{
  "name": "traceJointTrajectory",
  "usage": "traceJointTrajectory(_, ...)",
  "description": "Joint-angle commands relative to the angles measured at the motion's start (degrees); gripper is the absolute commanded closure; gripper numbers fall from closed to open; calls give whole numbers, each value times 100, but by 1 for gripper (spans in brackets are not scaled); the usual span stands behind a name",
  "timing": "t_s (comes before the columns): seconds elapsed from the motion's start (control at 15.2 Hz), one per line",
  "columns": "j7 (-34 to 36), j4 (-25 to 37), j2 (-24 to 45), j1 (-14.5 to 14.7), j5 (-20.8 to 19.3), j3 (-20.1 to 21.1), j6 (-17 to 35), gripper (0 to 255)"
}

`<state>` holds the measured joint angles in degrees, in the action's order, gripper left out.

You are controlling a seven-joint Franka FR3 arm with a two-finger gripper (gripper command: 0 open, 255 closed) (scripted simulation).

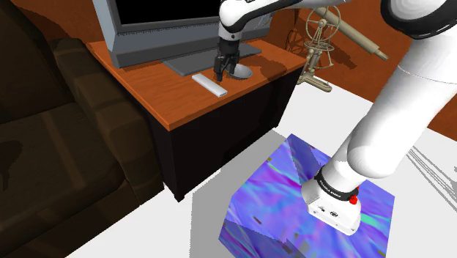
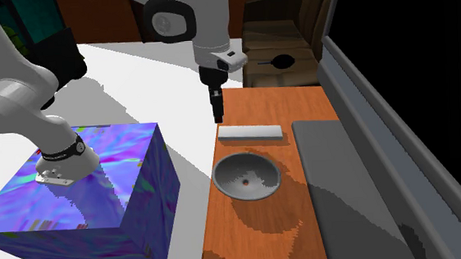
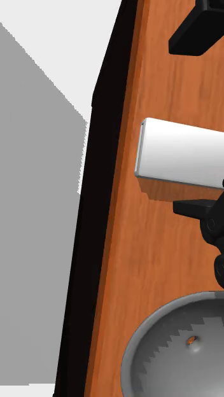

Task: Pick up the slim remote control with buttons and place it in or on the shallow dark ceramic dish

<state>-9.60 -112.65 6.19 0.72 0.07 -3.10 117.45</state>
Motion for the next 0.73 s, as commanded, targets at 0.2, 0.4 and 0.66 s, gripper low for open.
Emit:
traceJointTrajectory(0.2, -15, 1037, 1069, -10, 19, 7, 149, 0)
traceJointTrajectory(0.4, -23, 1813, 1749, -23, 30, 11, 121, 0)
traceJointTrajectory(0.66, -28, 1944, 2030, -32, 37, 15, 290, 0)
